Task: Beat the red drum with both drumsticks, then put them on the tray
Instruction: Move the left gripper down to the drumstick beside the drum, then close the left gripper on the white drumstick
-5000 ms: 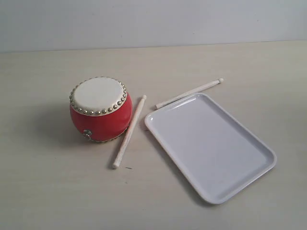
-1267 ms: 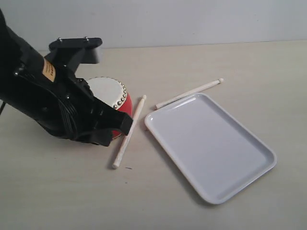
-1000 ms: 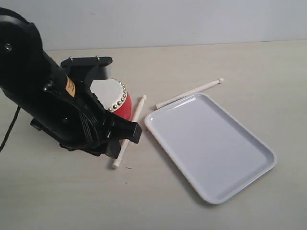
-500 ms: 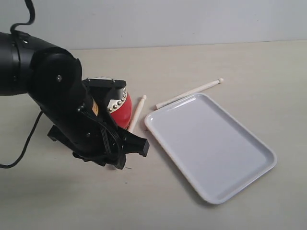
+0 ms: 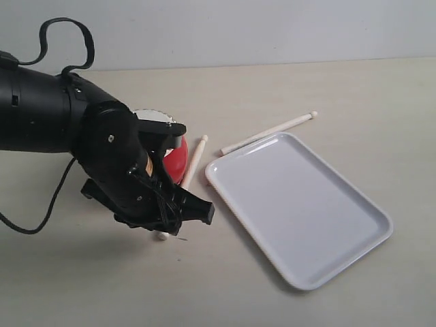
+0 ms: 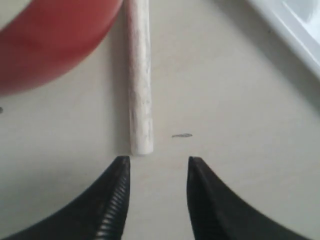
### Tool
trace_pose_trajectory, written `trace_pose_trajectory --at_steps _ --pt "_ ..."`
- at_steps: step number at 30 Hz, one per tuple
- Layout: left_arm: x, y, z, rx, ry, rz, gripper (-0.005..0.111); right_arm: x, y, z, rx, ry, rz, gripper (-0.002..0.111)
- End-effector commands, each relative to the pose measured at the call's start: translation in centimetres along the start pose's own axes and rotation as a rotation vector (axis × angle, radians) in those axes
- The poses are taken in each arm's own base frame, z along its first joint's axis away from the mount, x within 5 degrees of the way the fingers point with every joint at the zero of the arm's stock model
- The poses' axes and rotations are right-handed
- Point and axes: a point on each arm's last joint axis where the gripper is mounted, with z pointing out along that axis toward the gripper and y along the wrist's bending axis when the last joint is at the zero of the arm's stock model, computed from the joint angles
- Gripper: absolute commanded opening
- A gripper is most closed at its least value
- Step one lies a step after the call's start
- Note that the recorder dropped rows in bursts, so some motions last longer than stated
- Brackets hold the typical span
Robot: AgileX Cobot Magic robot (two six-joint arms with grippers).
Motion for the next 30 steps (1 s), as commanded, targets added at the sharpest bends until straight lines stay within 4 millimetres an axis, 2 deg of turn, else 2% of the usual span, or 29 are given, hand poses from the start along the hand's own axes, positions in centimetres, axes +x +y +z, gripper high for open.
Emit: trace_pose_trajectory --at_steps 1,8,20,30 --pt "-0.3 0.0 0.9 -0.011 -0.007 0.006 0.038 0.1 -0.1 0.0 -0.002 -0.001 -0.019 0.0" --pt "-0.2 0.1 2.3 -0.026 0.022 0.007 0.038 0.1 -0.1 0.0 -0.002 -0.001 -0.019 0.0" --pt "-0.7 -0.1 2.6 -0.015 -0.035 0.033 0.038 0.1 -0.1 0.0 -0.002 -0.001 -0.019 0.0" --pt "-0.5 0.1 3.5 -0.026 -0.012 0.031 0.038 0.1 -0.1 0.0 -0.002 -0.001 -0.019 0.0"
